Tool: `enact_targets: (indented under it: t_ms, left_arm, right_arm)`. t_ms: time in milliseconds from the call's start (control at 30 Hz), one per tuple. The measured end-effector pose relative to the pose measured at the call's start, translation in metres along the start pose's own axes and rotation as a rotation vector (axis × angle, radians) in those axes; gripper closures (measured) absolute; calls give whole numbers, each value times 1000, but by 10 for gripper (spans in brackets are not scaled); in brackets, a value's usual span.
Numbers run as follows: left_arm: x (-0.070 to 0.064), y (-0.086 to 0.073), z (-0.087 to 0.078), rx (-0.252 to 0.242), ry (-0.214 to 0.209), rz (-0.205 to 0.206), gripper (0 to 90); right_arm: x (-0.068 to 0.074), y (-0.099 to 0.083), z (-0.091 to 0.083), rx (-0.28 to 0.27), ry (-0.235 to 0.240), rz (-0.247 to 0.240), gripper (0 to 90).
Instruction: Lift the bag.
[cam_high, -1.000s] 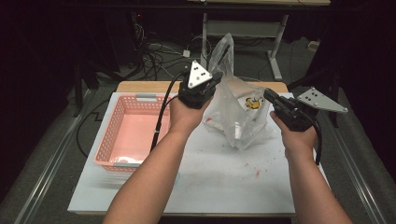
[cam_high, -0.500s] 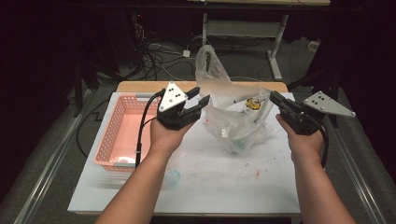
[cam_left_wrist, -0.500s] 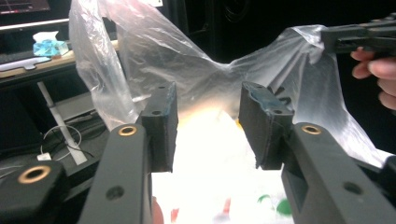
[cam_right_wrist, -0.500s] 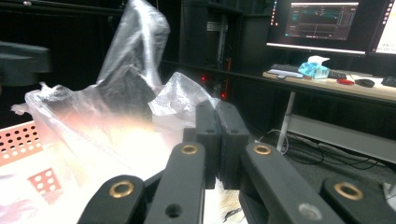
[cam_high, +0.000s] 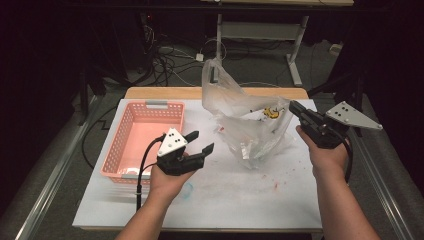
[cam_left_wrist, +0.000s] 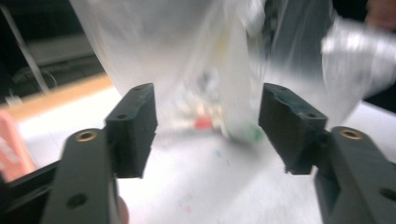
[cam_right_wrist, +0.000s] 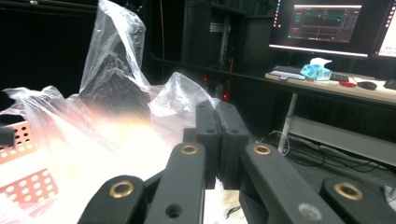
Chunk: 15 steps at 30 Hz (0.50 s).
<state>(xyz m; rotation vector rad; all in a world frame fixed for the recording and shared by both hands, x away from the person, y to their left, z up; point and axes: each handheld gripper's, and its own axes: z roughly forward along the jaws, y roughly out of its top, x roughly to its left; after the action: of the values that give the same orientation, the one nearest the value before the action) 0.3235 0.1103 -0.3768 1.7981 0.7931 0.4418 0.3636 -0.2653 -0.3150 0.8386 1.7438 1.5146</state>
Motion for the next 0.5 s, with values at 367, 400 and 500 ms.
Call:
enact_targets:
  t_ms: [367,400,500]
  left_arm:
    - [-13,-40,28,118,-50,-37,176]
    - [-13,-40,28,118,-50,-37,175]
    - [-19,-48,33,140,-59,-21,148]
  right_arm:
    - [6,6,-24,-45,23,-7,773]
    - [6,7,-28,-56,26,-12,761]
    - [9,9,-39,-64,34,-15,715]
